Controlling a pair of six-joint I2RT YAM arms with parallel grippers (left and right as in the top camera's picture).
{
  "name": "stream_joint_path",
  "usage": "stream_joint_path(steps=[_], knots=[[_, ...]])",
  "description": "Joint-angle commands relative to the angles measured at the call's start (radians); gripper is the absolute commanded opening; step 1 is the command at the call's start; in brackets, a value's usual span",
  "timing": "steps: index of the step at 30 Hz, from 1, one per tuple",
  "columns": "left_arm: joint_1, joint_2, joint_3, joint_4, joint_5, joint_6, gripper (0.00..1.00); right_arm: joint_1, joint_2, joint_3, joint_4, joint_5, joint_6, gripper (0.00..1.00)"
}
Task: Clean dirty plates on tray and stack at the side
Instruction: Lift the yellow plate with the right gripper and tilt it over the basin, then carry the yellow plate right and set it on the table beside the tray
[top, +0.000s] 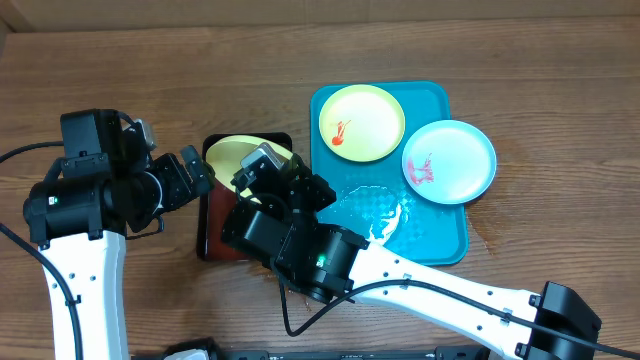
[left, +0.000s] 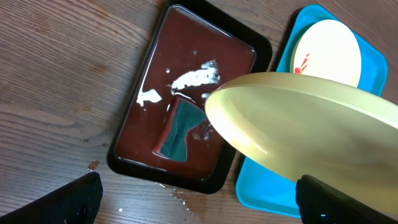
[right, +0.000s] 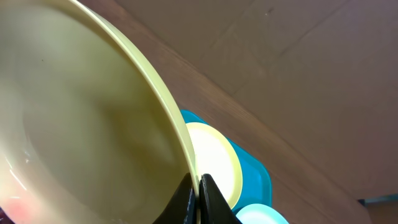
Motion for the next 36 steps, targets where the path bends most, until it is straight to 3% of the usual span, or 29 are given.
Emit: stream_joint_path(steps=[1, 22, 26, 31, 33, 36], knots=[[0.005, -0.004, 0.016, 0.000, -0.006, 0.023, 1.00, 0.000, -0.032, 0.031, 0.008, 0.022, 0.000, 0.04], [0.005, -0.004, 0.016, 0.000, -0.006, 0.023, 1.00, -0.040, -0.032, 0.030, 0.016, 0.010, 0.096, 0.04], [0.005, -0.004, 0.016, 0.000, -0.006, 0.023, 1.00, -0.054, -0.032, 0.030, 0.003, -0.058, 0.172, 0.04], [0.005, -0.004, 0.016, 0.000, -0.006, 0.023, 1.00, -0.145, -0.032, 0.029, -0.106, -0.227, 0.484, 0.04], [0.005, -0.004, 0.016, 0.000, -0.006, 0.023, 1.00, -0.214, -0.032, 0.029, -0.150, -0.393, 0.633, 0.04], [0.005, -0.004, 0.016, 0.000, -0.006, 0.023, 1.00, -0.327, -0.041, 0.034, -0.154, -0.707, 0.656, 0.04]])
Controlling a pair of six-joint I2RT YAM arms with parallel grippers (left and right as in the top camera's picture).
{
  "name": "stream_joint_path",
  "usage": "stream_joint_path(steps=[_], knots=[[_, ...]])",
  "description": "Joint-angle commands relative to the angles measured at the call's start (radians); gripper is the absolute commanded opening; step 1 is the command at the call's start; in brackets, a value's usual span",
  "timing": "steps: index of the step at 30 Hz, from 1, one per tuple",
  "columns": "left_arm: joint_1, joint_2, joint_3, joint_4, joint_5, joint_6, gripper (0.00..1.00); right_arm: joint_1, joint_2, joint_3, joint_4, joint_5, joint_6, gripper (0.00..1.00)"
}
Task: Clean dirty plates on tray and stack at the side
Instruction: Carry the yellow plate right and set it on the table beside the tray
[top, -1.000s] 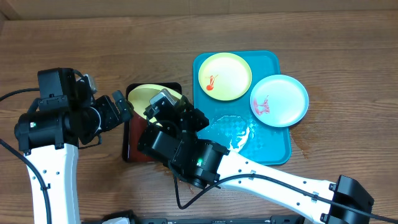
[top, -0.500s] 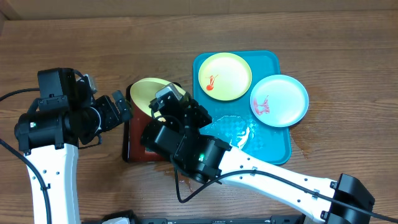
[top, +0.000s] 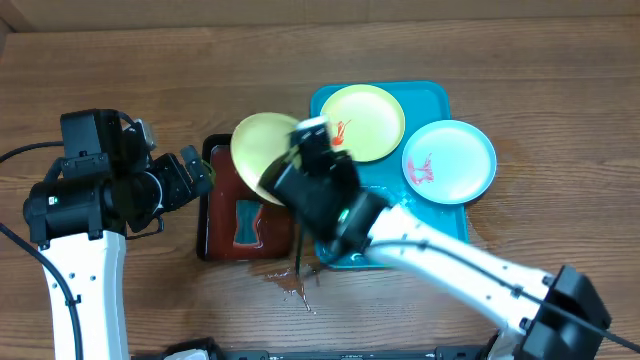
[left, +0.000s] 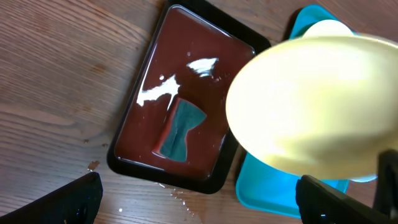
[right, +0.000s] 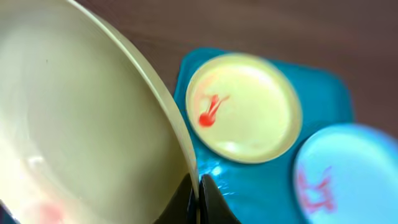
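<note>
My right gripper (right: 198, 190) is shut on the rim of a pale yellow plate (top: 262, 155), holding it in the air over the right edge of the dark brown wash tray (top: 218, 232) and the blue tray (top: 440, 240). The held yellow plate (left: 311, 112) fills the right of the left wrist view. In the wash tray lies a teal sponge (left: 177, 129) in liquid. On the blue tray sit a yellow plate (top: 365, 120) with a red stain and a light blue plate (top: 450, 160) with red marks. My left gripper (left: 199, 196) hangs open above the wash tray's left side.
Water drops (top: 290, 282) lie on the wooden table in front of the wash tray. The blue tray's near part (top: 385, 215) is wet. The right arm (top: 450, 265) reaches across the tray's front.
The right gripper has moved right and turned with the yellow plate, from over the wash tray to its right edge. The sponge now shows in the overhead view. The left arm has not moved.
</note>
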Motion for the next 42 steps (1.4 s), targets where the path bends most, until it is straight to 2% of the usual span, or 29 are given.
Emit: stream_joint_path(steps=[1, 4, 7, 13, 16, 21, 25, 29, 37, 42], knots=[[0.005, -0.004, 0.016, 0.000, -0.006, 0.023, 1.00, -0.143, -0.047, 0.037, 0.001, -0.443, 0.161, 0.04], [0.005, -0.004, 0.016, 0.000, -0.006, 0.023, 1.00, -0.306, -0.086, 0.058, -0.013, -0.718, 0.102, 0.04], [0.005, -0.004, 0.016, 0.000, -0.006, 0.023, 1.00, -0.494, -0.140, 0.078, -0.044, -0.873, 0.069, 0.04], [0.005, -0.004, 0.016, 0.000, -0.006, 0.023, 1.00, -0.922, -0.189, 0.089, -0.208, -0.849, 0.066, 0.04], [0.005, -0.004, 0.016, 0.000, -0.006, 0.023, 1.00, -1.187, -0.155, 0.076, -0.296, -0.785, 0.065, 0.04], [0.005, -0.004, 0.016, 0.000, -0.006, 0.023, 1.00, -1.482, -0.052, 0.039, -0.350, -0.748, 0.021, 0.04], [0.005, -0.004, 0.016, 0.000, -0.006, 0.023, 1.00, -1.574, 0.028, -0.028, -0.334, -0.745, 0.021, 0.04], [0.005, -0.004, 0.016, 0.000, -0.006, 0.023, 1.00, -1.584, 0.087, -0.109, -0.294, -0.702, 0.021, 0.04], [0.005, -0.004, 0.016, 0.000, -0.006, 0.023, 1.00, -1.532, 0.094, -0.253, -0.232, -0.640, 0.021, 0.04], [0.005, -0.004, 0.016, 0.000, -0.006, 0.023, 1.00, -1.424, 0.094, -0.318, -0.232, -0.615, 0.022, 0.04]])
